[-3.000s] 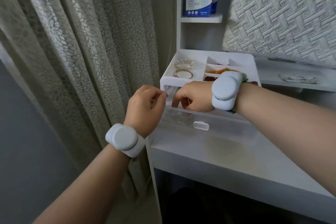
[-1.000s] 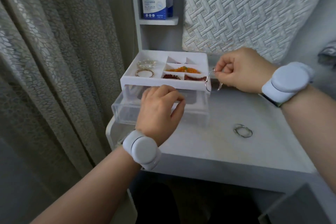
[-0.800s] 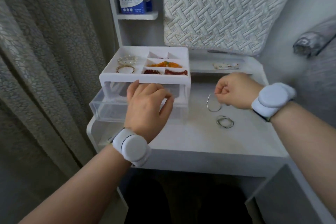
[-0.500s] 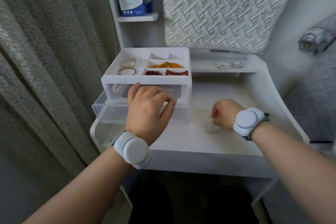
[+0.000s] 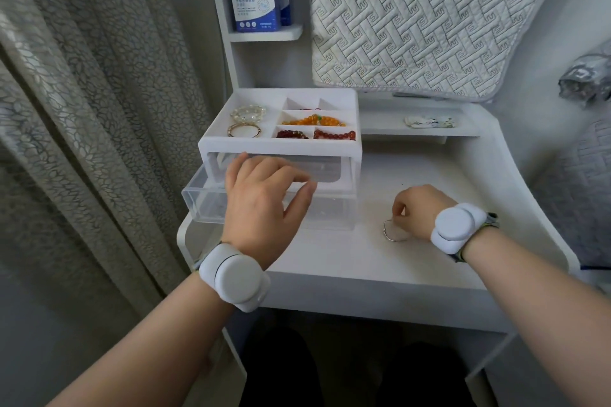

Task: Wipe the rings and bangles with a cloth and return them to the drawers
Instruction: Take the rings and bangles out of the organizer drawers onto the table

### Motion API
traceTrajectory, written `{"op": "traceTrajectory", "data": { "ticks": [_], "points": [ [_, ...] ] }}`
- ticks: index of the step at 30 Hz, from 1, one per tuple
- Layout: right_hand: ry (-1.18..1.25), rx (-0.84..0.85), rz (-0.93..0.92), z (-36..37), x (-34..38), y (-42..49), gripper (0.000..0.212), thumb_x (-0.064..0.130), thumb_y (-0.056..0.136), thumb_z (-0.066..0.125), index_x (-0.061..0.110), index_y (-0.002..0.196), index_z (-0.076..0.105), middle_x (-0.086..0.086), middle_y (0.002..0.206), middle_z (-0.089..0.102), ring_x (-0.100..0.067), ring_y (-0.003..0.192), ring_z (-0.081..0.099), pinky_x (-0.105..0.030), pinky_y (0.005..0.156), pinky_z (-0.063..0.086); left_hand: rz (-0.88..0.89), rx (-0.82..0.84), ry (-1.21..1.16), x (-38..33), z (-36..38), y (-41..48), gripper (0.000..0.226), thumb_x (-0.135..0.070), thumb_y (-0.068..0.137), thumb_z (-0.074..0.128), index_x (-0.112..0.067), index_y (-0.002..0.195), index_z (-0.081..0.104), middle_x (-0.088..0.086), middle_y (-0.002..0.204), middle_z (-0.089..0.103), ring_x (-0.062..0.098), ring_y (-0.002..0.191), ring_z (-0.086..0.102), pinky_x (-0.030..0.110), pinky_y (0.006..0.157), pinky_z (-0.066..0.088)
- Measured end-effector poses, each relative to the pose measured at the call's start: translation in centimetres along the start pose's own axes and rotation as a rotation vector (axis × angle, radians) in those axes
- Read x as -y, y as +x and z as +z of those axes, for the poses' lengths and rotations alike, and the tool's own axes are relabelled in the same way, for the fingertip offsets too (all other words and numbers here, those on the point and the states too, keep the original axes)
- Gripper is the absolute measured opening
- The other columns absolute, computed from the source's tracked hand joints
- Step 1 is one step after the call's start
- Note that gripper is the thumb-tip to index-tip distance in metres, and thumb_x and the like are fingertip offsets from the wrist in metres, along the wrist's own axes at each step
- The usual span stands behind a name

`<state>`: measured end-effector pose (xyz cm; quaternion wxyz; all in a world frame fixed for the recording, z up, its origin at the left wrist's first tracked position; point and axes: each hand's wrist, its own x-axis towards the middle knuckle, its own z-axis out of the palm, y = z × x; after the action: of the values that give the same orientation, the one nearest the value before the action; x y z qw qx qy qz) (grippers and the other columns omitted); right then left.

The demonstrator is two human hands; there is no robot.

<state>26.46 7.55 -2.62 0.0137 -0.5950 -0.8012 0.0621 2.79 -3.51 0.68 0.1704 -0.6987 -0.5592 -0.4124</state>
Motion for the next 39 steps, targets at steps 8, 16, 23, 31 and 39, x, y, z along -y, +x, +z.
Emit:
{"op": "traceTrajectory", "data": {
  "ticks": [8,16,23,31,39],
  "points": [
    [0.272,-0.505,-0.266,-8.1,4.3,-3.0,0.005,0.021,0.083,0.065,0.018,0.083,0.068,0.005,0.067,0.061,-0.016,0.065,0.056,-0.027,0.065,0.045,-0.175,-0.141,0.01,3.6,-1.9,-1.1,0.03,-0.034,0.086,0.053,-0.016,0.106,0.065,0.007,0.114,0.059,0.028,0.114,0.045,0.04,0.102,0.03],
    [0.403,-0.37,-0.57,-10.9,12.4,-2.7,0.006,0.016,0.084,0.066,0.021,0.085,0.07,0.021,0.065,0.054,0.014,0.058,0.051,-0.001,0.058,0.034,-0.347,-0.152,-0.111,6.5,-3.5,-2.7,0.039,-0.034,0.089,0.041,-0.013,0.117,0.059,0.006,0.123,0.05,0.008,0.113,0.039,0.021,0.097,0.03],
    [0.211,-0.054,-0.777,-9.2,18.4,0.9,0.013,0.015,0.086,0.063,0.015,0.097,0.071,0.007,0.085,0.064,0.01,0.06,0.051,0.001,0.062,0.035,-0.327,-0.156,-0.141,8.4,-3.6,-3.7,0.028,-0.023,0.091,0.046,-0.01,0.111,0.061,-0.002,0.115,0.049,-0.002,0.106,0.041,-0.001,0.09,0.027],
    [0.073,0.15,-0.76,-7.6,21.9,3.2,0.021,0.012,0.084,0.059,0.018,0.102,0.07,0.018,0.065,0.053,0.002,0.057,0.05,-0.006,0.056,0.036,-0.318,-0.12,-0.191,9.2,-3.2,-4.3,0.031,-0.027,0.092,0.044,-0.011,0.112,0.06,-0.004,0.11,0.054,-0.001,0.1,0.048,0.003,0.088,0.034],
    [-0.049,0.227,-0.753,-6.5,24.0,4.7,0.004,0.026,0.085,0.064,0.026,0.085,0.06,0.017,0.066,0.051,0.0,0.06,0.047,-0.013,0.058,0.035,-0.318,-0.135,-0.21,9.4,-2.7,-4.3,0.028,-0.024,0.09,0.047,-0.012,0.112,0.059,-0.005,0.109,0.054,-0.008,0.1,0.047,0.005,0.087,0.035]
  ]
}}
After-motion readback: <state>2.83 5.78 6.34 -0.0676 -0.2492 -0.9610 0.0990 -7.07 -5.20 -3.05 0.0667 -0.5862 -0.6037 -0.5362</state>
